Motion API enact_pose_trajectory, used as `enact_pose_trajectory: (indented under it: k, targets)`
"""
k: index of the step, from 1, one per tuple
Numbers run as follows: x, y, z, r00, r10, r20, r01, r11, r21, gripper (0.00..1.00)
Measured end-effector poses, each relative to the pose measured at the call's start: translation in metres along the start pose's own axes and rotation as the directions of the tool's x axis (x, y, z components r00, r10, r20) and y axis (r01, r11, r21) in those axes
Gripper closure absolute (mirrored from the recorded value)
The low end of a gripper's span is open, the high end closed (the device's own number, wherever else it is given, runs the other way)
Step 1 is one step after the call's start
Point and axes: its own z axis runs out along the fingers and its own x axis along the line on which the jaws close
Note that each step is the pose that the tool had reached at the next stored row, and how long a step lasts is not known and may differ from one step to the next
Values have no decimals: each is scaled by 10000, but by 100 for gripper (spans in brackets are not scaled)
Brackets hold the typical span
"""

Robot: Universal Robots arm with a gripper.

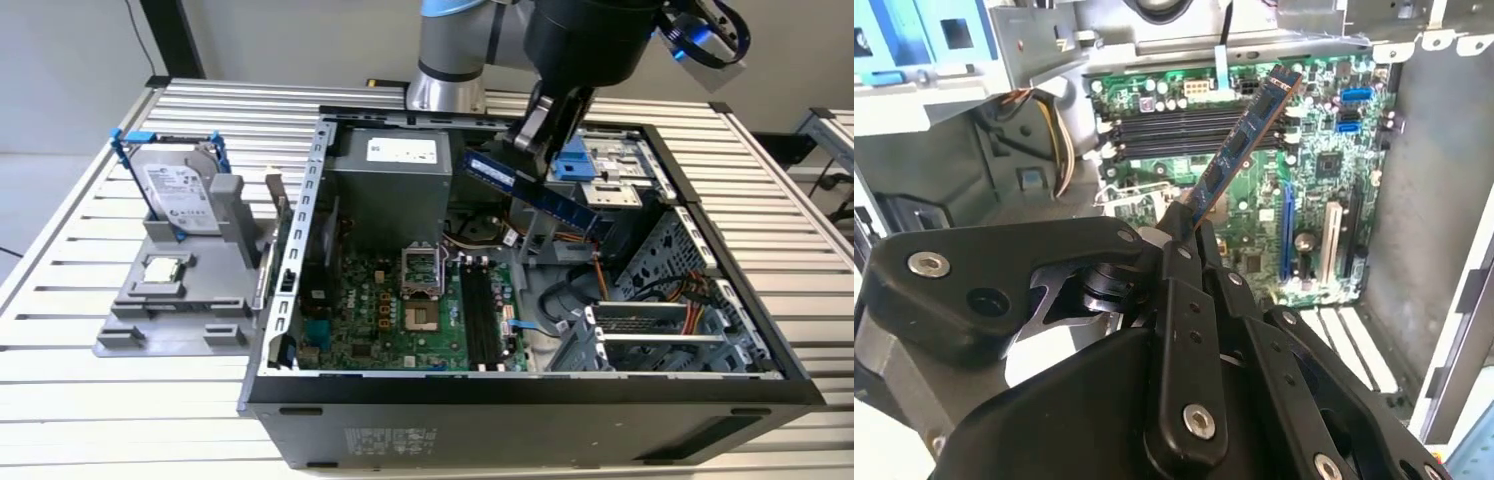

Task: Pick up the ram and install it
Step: 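Insert the ram into the slot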

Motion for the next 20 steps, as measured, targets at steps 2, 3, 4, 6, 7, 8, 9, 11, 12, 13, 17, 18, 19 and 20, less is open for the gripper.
enact_pose_trajectory:
  k: [2,3,4,6,7,8,9,11,12,13,17,18,19,20]
  targets:
    - [2,-1,0,9998,222,7,-222,9998,7,100]
    - [2,-2,0,9994,336,11,-336,9994,11,100]
    - [3,-3,0,9990,452,15,-452,9990,14,100]
    - [5,-4,0,9977,680,24,-680,9977,21,100]
    - [6,-5,0,9968,802,28,-802,9968,25,100]
    - [7,-5,0,9959,909,32,-909,9959,28,100]
    - [8,-6,0,9947,1023,36,-1023,9947,31,100]
    - [10,-8,0,9922,1250,45,-1250,9922,38,100]
    - [11,-9,-1,9908,1356,49,-1356,9908,41,100]
    - [12,-10,-1,9891,1473,54,-1474,9891,44,100]
    - [14,-11,-1,9808,1948,71,-1948,9808,57,100]
    - [14,-11,-1,9783,2072,77,-2073,9783,60,100]
    - [14,-11,-1,9755,2199,81,-2199,9755,63,100]
    - [14,-12,-1,9727,2319,86,-2320,9727,67,100]
